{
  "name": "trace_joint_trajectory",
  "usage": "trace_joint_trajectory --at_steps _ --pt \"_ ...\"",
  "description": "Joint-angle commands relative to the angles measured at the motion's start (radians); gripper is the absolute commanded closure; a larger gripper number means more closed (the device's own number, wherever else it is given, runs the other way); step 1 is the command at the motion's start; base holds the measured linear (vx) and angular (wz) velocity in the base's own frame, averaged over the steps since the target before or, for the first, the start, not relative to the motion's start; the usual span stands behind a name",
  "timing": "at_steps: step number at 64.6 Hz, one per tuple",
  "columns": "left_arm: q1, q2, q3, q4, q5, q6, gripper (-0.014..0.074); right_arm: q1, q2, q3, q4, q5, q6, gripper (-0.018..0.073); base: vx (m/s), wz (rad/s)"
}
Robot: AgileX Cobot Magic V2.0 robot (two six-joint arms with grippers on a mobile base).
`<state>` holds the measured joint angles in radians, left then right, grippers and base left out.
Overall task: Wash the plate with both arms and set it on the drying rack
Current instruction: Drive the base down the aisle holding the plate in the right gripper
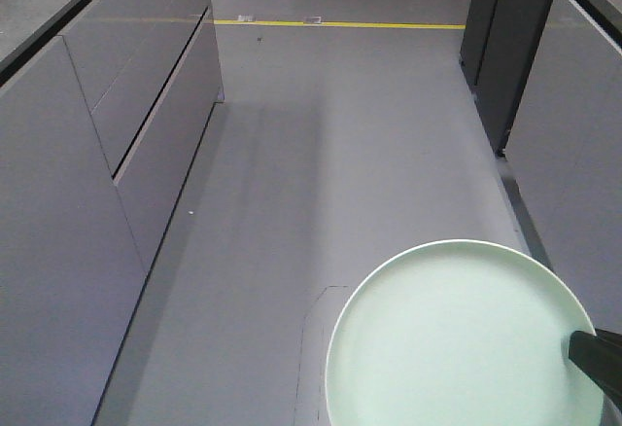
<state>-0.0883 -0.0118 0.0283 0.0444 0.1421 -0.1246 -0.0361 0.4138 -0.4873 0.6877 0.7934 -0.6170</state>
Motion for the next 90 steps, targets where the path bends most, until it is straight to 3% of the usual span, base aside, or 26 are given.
trace_joint_trajectory --at_steps 1,90 --pt "-0.007 -0.013 -0.027 -0.001 -0.068 -0.007 0.0603 -0.007 0.006 -0.026 0.037 -0.054 0.0 0.0561 0.29 -0.04" --pt "-0.007 -0.013 -0.027 -0.001 -0.068 -0.007 0.0603 -0.007 0.006 -0.026 0.037 -0.054 0.0 0.0561 0.28 -0.07"
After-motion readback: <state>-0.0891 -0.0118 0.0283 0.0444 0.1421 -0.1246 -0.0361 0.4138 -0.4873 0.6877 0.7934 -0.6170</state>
